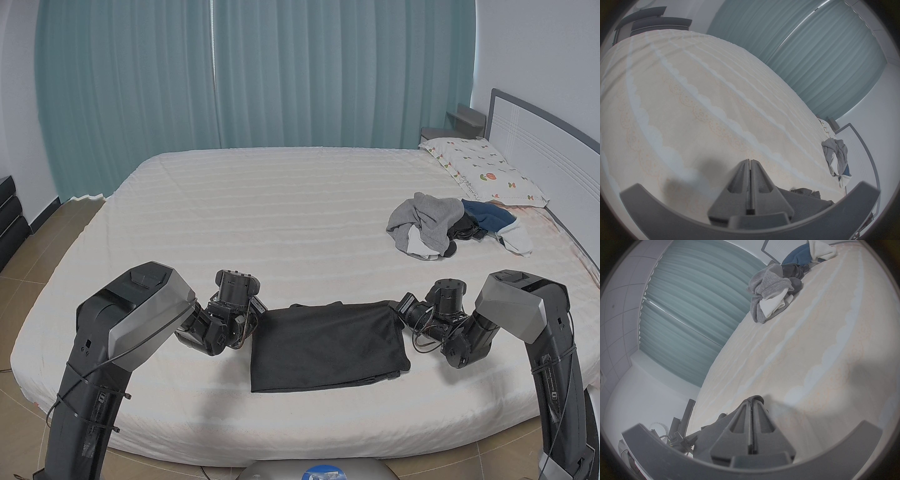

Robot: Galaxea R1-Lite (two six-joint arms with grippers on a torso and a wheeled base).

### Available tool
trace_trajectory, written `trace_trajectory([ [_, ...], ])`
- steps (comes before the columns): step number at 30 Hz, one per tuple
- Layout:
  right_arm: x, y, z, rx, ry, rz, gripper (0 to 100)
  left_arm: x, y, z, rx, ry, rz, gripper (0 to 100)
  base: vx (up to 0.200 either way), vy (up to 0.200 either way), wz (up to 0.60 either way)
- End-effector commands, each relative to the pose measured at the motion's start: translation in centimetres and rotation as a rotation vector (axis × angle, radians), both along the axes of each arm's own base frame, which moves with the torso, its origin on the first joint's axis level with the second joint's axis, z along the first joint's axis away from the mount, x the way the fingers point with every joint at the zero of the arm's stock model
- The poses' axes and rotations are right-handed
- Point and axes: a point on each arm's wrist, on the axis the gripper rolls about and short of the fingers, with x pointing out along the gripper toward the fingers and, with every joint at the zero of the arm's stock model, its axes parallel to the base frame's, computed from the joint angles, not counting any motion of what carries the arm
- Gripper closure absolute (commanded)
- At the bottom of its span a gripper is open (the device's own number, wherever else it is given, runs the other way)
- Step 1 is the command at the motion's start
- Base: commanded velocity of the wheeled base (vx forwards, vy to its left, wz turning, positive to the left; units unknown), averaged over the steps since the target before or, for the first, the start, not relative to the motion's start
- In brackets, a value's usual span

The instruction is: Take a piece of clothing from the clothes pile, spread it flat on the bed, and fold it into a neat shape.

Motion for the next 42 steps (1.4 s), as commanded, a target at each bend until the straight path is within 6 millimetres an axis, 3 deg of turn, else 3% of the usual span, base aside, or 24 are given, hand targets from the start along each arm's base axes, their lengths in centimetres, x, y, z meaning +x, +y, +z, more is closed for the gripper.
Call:
trace_trajectory([
  [1, 0.0, -0.1, -0.1, 0.004, -0.005, -0.003, 100, 0.1, 0.0, 0.1, -0.002, -0.006, 0.001, 100, 0.0, 0.0, 0.0],
  [21, 0.1, -0.3, 0.1, 0.002, -0.042, -0.034, 100, 0.1, 0.1, 0.4, -0.009, -0.01, 0.008, 100, 0.0, 0.0, 0.0],
  [22, 0.1, -0.3, 0.2, 0.003, -0.044, -0.034, 0, 0.1, 0.1, 0.4, -0.009, -0.01, 0.008, 0, 0.0, 0.0, 0.0],
  [28, -0.1, -0.8, 1.4, 0.011, -0.054, -0.045, 0, 0.0, 0.2, 0.4, -0.017, -0.006, 0.014, 0, 0.0, 0.0, 0.0],
  [31, -0.3, -1.7, 2.5, 0.031, -0.056, -0.063, 0, 0.0, 0.4, 0.6, -0.029, -0.005, 0.024, 0, 0.0, 0.0, 0.0],
  [33, -0.9, -3.3, 4.5, 0.123, -0.053, -0.101, 0, -0.5, 0.7, 1.2, -0.049, 0.004, 0.028, 0, 0.0, 0.0, 0.0],
  [35, -1.1, -3.7, 4.7, 0.142, -0.046, -0.098, 0, -0.9, 0.8, 1.2, -0.048, 0.014, 0.025, 0, 0.0, 0.0, 0.0],
  [38, -1.7, -4.8, 4.4, 0.164, -0.007, -0.05, 0, -3.0, 1.0, 1.8, -0.077, 0.041, -0.041, 0, 0.0, 0.0, 0.0],
  [42, -1.9, -4.7, 3.9, 0.161, 0.019, -0.041, 0, -5.3, 1.4, 1.6, -0.102, 0.042, -0.152, 0, 0.0, 0.0, 0.0],
])
